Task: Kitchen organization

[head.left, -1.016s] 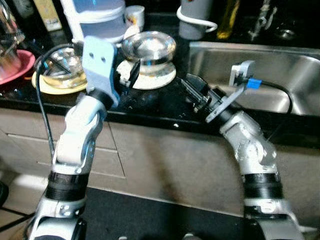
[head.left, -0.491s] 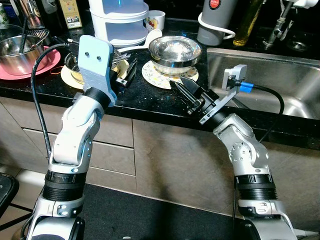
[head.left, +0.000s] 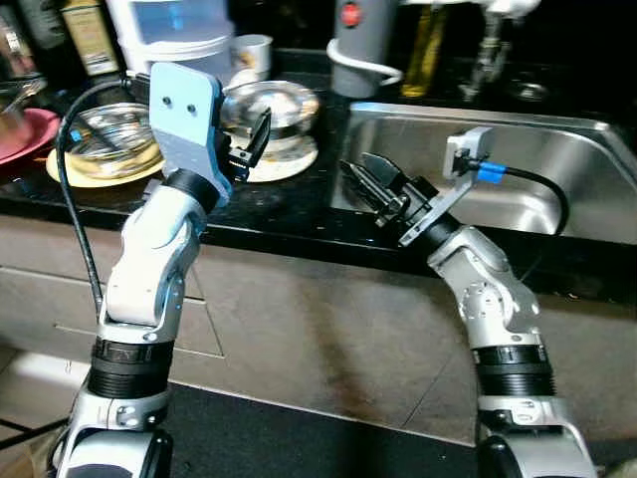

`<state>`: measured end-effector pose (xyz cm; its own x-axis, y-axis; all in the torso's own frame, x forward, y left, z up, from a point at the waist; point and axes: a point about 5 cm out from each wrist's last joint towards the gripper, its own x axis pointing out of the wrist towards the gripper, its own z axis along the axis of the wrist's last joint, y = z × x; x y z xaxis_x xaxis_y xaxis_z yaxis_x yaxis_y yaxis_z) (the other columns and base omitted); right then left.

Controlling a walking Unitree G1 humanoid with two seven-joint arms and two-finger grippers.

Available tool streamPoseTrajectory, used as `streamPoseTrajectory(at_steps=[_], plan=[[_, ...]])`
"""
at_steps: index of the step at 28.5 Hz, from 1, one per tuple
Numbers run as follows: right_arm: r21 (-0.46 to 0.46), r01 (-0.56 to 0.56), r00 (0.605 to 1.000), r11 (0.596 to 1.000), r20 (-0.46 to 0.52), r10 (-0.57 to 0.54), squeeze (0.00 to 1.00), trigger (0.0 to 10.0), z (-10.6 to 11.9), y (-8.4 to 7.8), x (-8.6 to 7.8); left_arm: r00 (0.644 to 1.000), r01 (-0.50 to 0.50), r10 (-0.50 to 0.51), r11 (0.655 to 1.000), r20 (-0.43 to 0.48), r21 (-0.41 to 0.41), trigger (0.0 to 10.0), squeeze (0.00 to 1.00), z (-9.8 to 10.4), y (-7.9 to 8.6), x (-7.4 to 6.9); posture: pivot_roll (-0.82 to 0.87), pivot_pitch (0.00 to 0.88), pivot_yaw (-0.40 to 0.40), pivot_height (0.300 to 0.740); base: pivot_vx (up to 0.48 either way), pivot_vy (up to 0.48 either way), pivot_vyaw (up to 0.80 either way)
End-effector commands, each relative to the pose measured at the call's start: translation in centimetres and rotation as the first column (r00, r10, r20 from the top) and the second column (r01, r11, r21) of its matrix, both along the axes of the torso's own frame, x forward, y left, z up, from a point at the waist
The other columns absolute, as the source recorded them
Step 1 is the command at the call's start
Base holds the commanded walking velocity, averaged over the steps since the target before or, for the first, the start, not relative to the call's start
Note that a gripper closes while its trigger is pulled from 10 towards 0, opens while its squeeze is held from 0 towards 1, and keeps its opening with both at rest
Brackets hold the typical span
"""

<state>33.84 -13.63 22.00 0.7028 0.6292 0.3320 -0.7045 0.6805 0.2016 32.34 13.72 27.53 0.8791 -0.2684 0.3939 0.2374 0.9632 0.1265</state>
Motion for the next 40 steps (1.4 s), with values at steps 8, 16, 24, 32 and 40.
streamPoseTrajectory(at_steps=[8, 16, 24, 32, 40], plan=[[0.030, -0.061, 0.998, 0.998, 0.028, 0.060, 0.00, 10.0, 0.6, 0.8, -0.3, 1.000, -0.013, 0.013, 1.000, 0.011, -0.004, 10.0, 0.00, -0.3, 0.7, -0.5, 0.02, 0.011, -0.007, 0.732, 0.000, 0.000, 0.00], [0.045, -0.131, 0.991, 0.990, 0.010, 0.130, 0.00, 10.0, -0.9, 0.9, -1.9, 0.998, -0.052, 0.051, 0.999, -0.047, -0.007, 10.0, 0.00, -3.1, 1.0, -2.3, 0.02, 0.029, -0.007, 0.732, 0.000, 0.000, 0.00], [0.159, -0.242, 0.969, 0.957, -0.003, 0.245, 0.00, 10.0, -1.3, 1.9, -3.7, 0.995, -0.079, 0.079, 0.997, -0.062, -0.007, 10.0, 0.00, -4.3, 0.9, -4.2, 0.03, 0.041, -0.014, 0.732, 0.000, 0.000, 0.00], [0.177, -0.293, 0.950, 0.940, -0.061, 0.308, 0.00, 10.0, -3.2, 3.7, -5.5, 0.985, -0.119, 0.117, 0.993, -0.124, -0.007, 10.0, 0.00, -6.3, 1.1, -5.7, 0.03, 0.050, -0.016, 0.732, 0.000, 0.000, 0.00], [0.177, -0.313, 0.941, 0.933, -0.075, 0.329, 0.00, 10.0, -3.1, 4.1, -5.9, 0.983, -0.117, 0.113, 0.993, -0.146, -0.016, 10.0, 0.00, -6.8, 0.7, -6.4, 0.03, 0.051, -0.025, 0.732, 0.000, 0.000, 0.00]])
